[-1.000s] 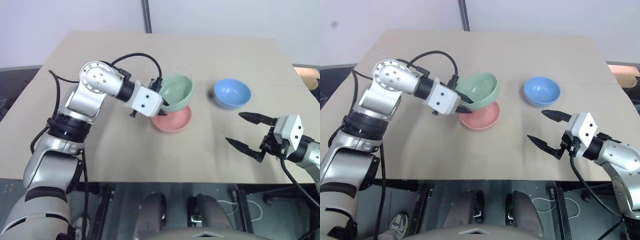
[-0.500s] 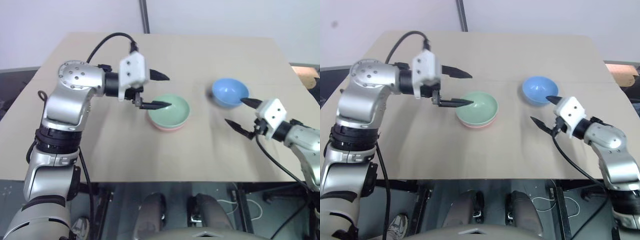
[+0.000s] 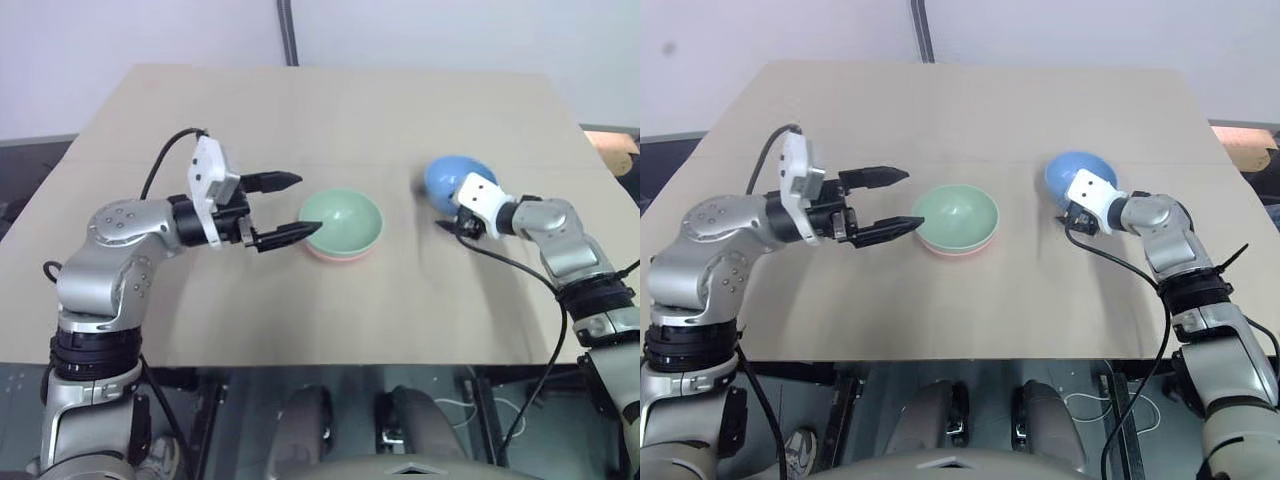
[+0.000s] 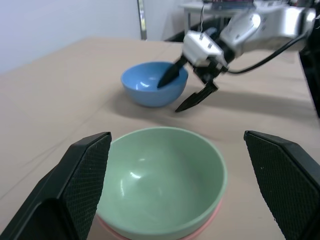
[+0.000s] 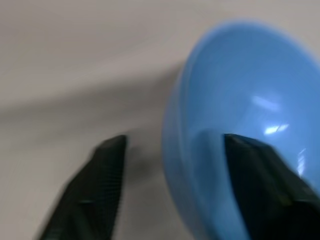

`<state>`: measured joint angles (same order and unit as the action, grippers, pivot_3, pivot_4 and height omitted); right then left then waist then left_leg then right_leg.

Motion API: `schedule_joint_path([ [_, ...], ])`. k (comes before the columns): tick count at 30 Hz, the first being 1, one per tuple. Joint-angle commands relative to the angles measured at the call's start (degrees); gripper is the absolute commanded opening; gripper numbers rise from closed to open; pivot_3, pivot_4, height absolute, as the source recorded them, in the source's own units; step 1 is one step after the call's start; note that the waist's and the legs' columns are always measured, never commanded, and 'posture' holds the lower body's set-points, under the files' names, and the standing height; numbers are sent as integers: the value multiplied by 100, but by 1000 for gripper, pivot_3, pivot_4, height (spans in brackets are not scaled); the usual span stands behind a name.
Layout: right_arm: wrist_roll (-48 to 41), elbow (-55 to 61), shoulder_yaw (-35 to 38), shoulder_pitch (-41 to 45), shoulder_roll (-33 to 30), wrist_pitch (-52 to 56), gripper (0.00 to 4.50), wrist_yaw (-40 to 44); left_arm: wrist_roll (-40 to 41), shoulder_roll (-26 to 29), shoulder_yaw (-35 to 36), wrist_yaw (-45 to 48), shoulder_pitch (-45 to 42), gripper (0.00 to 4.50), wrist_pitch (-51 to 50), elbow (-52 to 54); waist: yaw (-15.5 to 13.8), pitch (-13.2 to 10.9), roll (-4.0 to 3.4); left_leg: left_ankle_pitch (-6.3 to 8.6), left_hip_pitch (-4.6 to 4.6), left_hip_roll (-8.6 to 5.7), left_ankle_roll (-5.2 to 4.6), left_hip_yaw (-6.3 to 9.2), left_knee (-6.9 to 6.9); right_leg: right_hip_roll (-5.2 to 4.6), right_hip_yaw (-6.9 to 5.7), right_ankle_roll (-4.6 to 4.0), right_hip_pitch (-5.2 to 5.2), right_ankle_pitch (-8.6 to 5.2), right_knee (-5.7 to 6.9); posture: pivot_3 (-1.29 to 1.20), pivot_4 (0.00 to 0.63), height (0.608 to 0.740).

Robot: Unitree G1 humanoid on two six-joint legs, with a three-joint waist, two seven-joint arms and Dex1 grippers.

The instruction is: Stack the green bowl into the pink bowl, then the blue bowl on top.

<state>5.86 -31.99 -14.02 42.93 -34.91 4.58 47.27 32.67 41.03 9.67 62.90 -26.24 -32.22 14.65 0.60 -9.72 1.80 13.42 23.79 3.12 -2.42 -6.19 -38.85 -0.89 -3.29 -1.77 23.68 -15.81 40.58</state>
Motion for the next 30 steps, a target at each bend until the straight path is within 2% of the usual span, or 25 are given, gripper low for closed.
schedule_joint_path([
  [1, 70, -300, 109, 307, 16, -198, 1403, 2, 260, 100, 248, -22, 102, 4500, 82, 287, 16, -1, -1, 0, -2, 1, 0, 0, 0, 0, 0, 0, 0, 0, 3, 0, 150, 740],
  [4, 193, -425, 123, 401, 1, -446, 47, -147, 283, 64, 285, -59, 192, 4500, 219, 274, 36, 0, -4, 0, -9, 2, 1, -2, 1, 1, 1, 0, 0, 0, 11, 0, 150, 740],
  [6, 161, -317, 175, 412, -29, -502, 13, -103, 226, 55, 293, -97, 257, 4500, 314, 179, 31, 0, -3, -1, -10, 4, 2, -1, 2, 2, 0, 0, -2, 0, 11, 0, 150, 740],
  [9, -315, 479, 397, 263, -62, -516, 13, 356, 50, 27, 364, -123, 456, 4500, 626, -225, 23, -5, -11, -1, -9, 4, 2, -2, 2, 1, 1, 0, 0, 0, 11, 0, 150, 740],
  [13, -1040, 2407, 439, -235, -14, -271, 13, 982, -202, 13, 498, -237, 654, 4500, 1095, -875, 29, -7, -15, -1, -6, 6, 2, -5, 17, 1, 2, 0, 10, 0, 9, 0, 150, 740],
  [17, -1381, 3948, 26, -515, 284, 621, 13, 1157, -226, -1, 599, -349, 682, 4500, 1259, -1231, 25, -6, -14, -1, -6, 7, 4, -5, 34, 0, 1, 0, 12, 0, -1, 0, 150, 740],
  [20, -1050, 3962, -439, -480, 538, 873, 13, 1050, -257, 23, 596, -386, 718, 4500, 1366, -1375, 18, -3, -9, 0, -8, 5, 3, -6, 33, -5, 1, 0, 11, 0, -2, 0, 150, 740],
  [24, -309, 2893, -870, -99, 810, 172, 13, 728, -248, -22, 590, -459, 844, 4500, 1416, -1386, 9, -4, -8, 0, -9, 2, 2, -10, 24, -8, 0, 0, 9, 0, -2, 0, 150, 740],
  [25, -199, 2749, -926, -55, 822, 22, 1015, 726, -230, -30, 594, -476, 874, 4500, 1406, -1359, 1, -4, -8, -1, -7, 2, 2, -10, 23, -8, 0, 0, 10, 0, -2, 0, 150, 740],
  [27, 13, 2621, -927, -23, 827, -310, 1587, 575, -224, -46, 609, -546, 930, 4500, 1389, -1323, -3, -4, -8, -1, -6, 2, 2, -10, 22, -8, 0, 0, 10, 0, -1, 0, 150, 740],
  [28, -11, 2701, -834, -65, 827, -358, 2179, 519, -252, -34, 601, -554, 983, 4500, 1415, -1280, 4, -4, -8, -1, -5, 2, 2, -10, 22, -8, 0, 0, 11, 0, -1, 0, 150, 740],
  [29, -72, 2852, -703, -134, 807, -388, 2565, 466, -273, -29, 596, -576, 1038, 4500, 1434, -1228, 9, -4, -8, -1, -5, 2, 2, -9, 24, -8, 0, -1, 11, 0, -1, 0, 150, 740],
  [30, -144, 3012, -573, -203, 792, -383, 2565, 406, -281, -25, 593, -595, 1082, 4500, 1440, -1187, 13, -4, -8, -1, -4, 2, 2, -10, 26, -8, 0, -1, 13, 0, -1, 0, 150, 740],
])
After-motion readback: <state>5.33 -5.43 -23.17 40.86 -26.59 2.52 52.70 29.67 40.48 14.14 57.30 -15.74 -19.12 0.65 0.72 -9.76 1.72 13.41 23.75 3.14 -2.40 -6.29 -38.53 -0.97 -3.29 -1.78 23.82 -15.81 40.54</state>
